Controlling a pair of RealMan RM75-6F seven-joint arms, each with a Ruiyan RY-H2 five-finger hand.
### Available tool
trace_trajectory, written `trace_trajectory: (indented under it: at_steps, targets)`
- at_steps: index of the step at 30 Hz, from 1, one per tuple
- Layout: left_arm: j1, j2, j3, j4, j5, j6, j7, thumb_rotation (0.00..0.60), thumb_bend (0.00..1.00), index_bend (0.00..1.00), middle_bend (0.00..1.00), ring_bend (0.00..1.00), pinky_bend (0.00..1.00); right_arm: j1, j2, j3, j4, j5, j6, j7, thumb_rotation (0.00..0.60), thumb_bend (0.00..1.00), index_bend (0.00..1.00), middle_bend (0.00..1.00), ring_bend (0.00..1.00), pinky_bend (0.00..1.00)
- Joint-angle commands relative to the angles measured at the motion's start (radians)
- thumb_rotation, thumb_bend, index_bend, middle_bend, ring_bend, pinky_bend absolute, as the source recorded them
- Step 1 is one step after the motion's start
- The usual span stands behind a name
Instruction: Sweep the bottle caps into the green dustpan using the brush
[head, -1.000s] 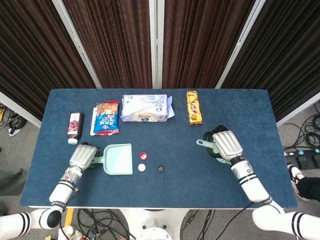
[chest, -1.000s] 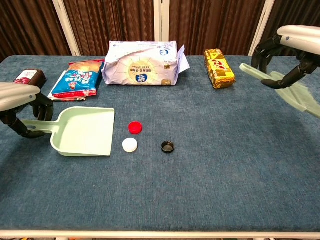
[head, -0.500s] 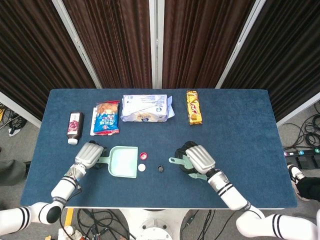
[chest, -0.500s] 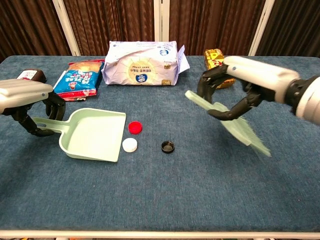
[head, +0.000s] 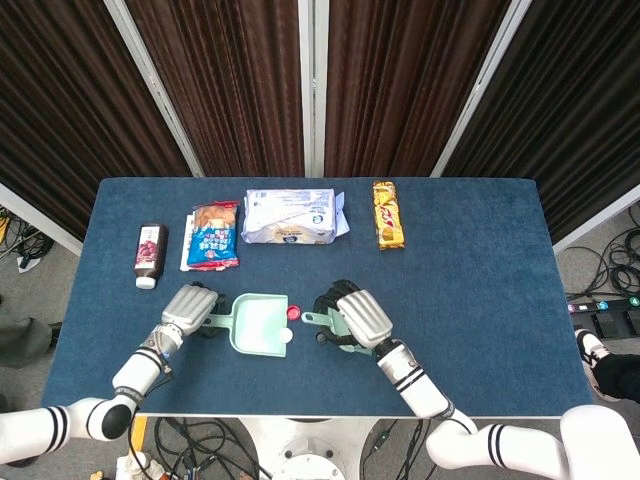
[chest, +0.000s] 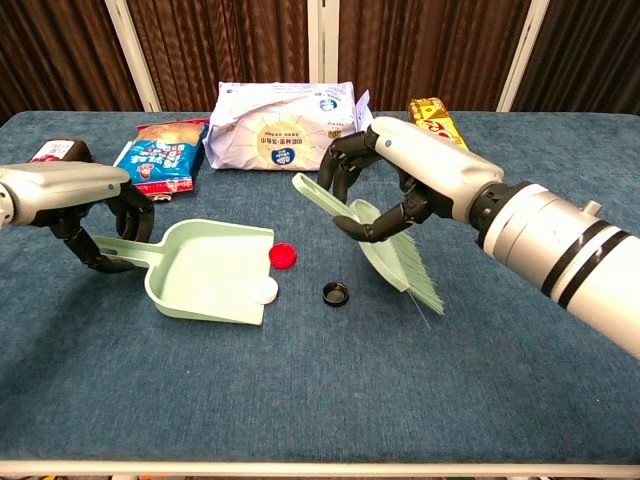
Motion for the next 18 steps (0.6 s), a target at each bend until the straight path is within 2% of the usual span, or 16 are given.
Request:
trace_trajectory:
  at_steps: [1, 12, 18]
  targets:
    - [-0.008, -0.006, -0.002, -0.003, -0.010, -0.008, -0.009, 0.600, 0.35, 0.59, 0.56, 0.39, 0.25, 0.006, -0.053, -0.002, 0.058, -0.029, 0.027, 0.035, 0.600, 0.55, 0.75, 0.65, 0.32, 0.20]
    - [-0.033, -0.019, 0.004, -0.006, -0.042, -0.020, -0.021, 0.600, 0.35, 0.59, 0.56, 0.39, 0.25, 0.041, -0.240, 0.001, 0.288, -0.095, 0.079, 0.187, 0.600, 0.58, 0.76, 0.66, 0.32, 0.20]
    - [-0.045, -0.024, 0.007, -0.012, -0.054, -0.014, -0.020, 0.600, 0.35, 0.59, 0.56, 0.39, 0.25, 0.082, -0.321, 0.023, 0.391, -0.106, 0.072, 0.256, 0.600, 0.59, 0.78, 0.66, 0.33, 0.20]
